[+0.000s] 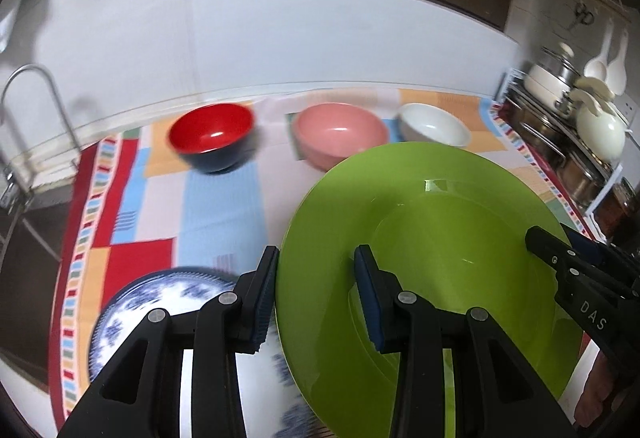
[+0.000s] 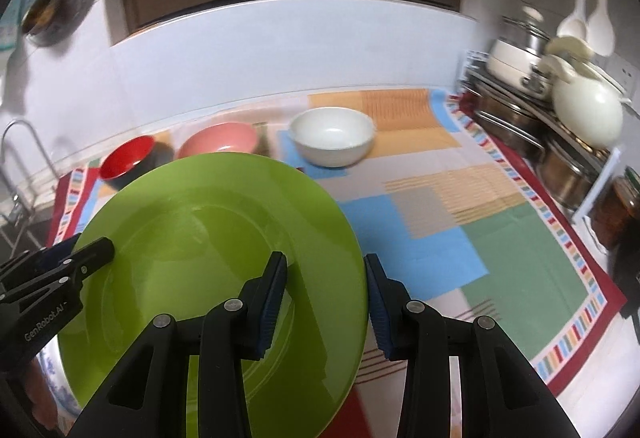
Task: Organize plates and bowls
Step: 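Lower the green plate onto the stacked blue-and-white plates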
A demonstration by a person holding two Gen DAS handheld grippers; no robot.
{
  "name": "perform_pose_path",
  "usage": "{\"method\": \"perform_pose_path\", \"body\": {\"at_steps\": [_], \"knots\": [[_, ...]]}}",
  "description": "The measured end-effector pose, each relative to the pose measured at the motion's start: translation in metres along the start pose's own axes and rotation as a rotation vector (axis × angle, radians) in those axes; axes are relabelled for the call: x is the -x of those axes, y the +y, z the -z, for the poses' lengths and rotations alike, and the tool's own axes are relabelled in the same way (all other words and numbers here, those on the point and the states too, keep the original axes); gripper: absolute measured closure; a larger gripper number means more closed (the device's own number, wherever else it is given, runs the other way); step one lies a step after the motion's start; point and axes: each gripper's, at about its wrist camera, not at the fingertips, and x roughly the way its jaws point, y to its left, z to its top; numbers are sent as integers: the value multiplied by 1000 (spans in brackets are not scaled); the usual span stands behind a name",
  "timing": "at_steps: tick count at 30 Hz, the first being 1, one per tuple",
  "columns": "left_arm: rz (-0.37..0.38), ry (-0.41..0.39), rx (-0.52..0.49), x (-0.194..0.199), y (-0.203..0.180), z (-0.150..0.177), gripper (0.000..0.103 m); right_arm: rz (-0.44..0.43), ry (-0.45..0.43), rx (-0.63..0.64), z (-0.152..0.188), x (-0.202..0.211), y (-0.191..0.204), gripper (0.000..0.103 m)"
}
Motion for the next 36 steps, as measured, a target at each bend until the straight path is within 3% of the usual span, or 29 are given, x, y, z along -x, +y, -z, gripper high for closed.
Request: {"method": "perform_pose_path", "body": {"at_steps": [19,36], "knots": [[-165,8,164,40,124,47,65,-172,11,163,15,-4,131,63],[-240,107,228,22,168,85,65,-256,120,229,48,-40,183,63]]}}
